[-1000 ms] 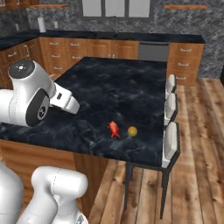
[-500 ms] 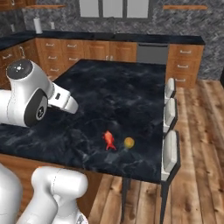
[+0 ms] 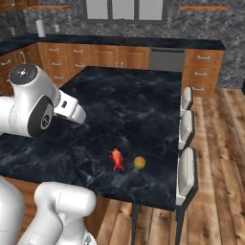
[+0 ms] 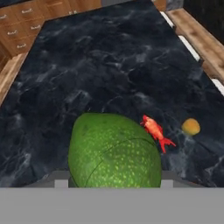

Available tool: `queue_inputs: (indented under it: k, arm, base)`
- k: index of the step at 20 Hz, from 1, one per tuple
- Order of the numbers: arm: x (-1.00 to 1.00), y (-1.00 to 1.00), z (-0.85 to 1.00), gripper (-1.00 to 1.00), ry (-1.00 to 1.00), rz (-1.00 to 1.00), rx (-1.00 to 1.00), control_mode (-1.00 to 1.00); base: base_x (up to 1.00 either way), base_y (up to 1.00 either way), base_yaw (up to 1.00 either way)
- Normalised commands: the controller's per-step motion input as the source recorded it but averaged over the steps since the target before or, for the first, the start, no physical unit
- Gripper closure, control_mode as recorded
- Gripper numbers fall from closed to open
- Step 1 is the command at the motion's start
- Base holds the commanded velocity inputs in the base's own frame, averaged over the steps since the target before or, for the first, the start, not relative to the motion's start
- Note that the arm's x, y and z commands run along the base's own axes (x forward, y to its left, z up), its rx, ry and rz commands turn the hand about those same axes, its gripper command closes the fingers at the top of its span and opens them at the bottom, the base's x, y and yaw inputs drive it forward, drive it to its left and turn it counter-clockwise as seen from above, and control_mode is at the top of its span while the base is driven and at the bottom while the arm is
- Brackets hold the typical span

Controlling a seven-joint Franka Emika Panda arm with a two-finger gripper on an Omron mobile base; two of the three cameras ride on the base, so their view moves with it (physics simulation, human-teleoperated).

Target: Open the fridge, remove the apple, avocado, and fish, and place them on any counter.

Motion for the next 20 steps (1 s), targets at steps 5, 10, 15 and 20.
queue_inputs:
  k: [5, 10, 15, 20]
  arm:
    - [0.81, 0.0, -0.12, 1.0, 0.28, 0.0, 0.0, -1.0]
    - [1.0, 0.03, -0.74, 1.0, 0.37, 0.0, 0.0, -1.0]
    - [1.0, 0.08, -1.0, 1.0, 0.26, 0.01, -0.04, -1.0]
    - [0.95, 0.0, -1.0, 1.0, 0.24, 0.01, -0.03, -1.0]
  base:
    - [0.0, 0.0, 0.0]
    - [0.0, 0.0, 0.0]
    - [0.0, 0.0, 0.0]
    - [0.0, 0.0, 0.0]
